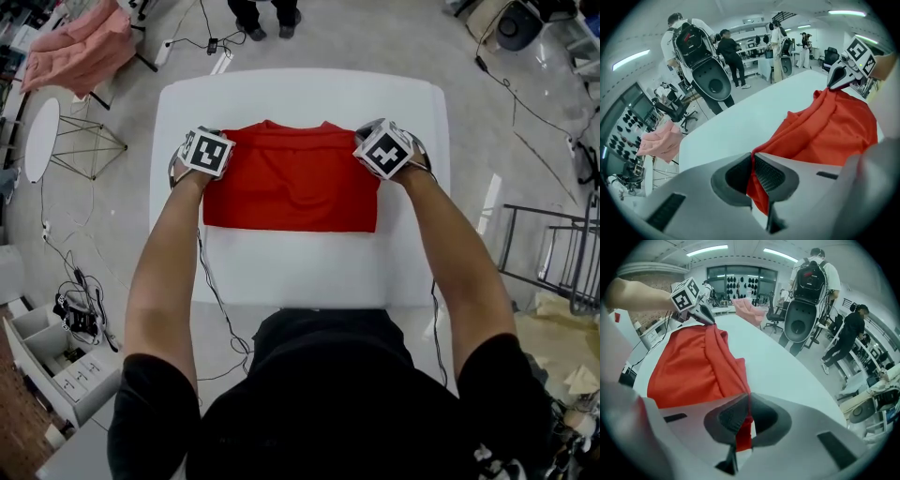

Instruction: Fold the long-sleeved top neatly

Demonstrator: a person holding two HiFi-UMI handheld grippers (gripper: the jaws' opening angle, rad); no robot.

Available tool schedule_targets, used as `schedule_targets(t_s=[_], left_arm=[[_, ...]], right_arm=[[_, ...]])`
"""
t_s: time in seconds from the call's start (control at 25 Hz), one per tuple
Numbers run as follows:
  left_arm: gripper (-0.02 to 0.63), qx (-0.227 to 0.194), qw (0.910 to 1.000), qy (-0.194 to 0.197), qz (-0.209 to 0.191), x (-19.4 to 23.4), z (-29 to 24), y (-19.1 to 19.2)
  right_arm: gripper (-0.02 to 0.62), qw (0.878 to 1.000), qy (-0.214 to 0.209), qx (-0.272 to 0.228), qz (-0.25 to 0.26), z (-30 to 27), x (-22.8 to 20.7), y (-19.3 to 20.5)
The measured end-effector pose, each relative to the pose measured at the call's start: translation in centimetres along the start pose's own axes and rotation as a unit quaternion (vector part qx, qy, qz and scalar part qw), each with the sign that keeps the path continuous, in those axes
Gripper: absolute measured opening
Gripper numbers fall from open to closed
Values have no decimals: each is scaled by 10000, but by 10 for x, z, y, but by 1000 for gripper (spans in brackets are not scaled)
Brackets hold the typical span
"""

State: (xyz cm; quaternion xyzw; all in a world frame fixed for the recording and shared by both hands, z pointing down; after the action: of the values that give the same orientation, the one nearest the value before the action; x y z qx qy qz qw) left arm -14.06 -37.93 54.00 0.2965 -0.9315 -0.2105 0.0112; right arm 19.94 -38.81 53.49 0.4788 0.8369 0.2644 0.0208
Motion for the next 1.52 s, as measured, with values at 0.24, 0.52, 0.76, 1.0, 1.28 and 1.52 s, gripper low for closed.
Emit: schedule_targets(t_s=[0.24, 0.52, 0.76, 1.0, 1.28, 1.52], left_arm=[[26, -209, 9997, -137, 29, -1, 0, -3], [83, -614, 9975, -231, 277, -8, 35, -4], [83, -957, 9934, -265, 581, -5, 77, 8], [68, -1574, 9856, 167, 602, -27, 105, 30], [9, -2094, 9749, 568, 501, -54, 132, 62], [9, -2300, 9674, 914, 532, -67, 153, 92]], right_arm=[[28, 9998, -69, -158, -84, -2, -2, 3], [78, 9965, 143, -584, -578, 31, -13, 16], [44, 9899, 342, -1068, -866, 64, 0, 11], [5, 9812, 369, -1458, -1208, 101, 40, 12], [4, 9633, 583, -1771, -1931, 139, 88, 22], [3, 9384, 799, -1977, -2719, 160, 123, 41]])
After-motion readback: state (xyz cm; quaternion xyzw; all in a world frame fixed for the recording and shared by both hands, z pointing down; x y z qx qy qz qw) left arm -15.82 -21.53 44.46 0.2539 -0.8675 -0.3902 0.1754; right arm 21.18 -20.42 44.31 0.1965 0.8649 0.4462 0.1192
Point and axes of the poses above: the fingertips, and each gripper's own axes: z backward along the fingers, x to its left, y out of its underside, the point moved 9 cm from there along z, backward along the fingers, and after that the axes turned 7 degrees about y, right-handed, at the moved point
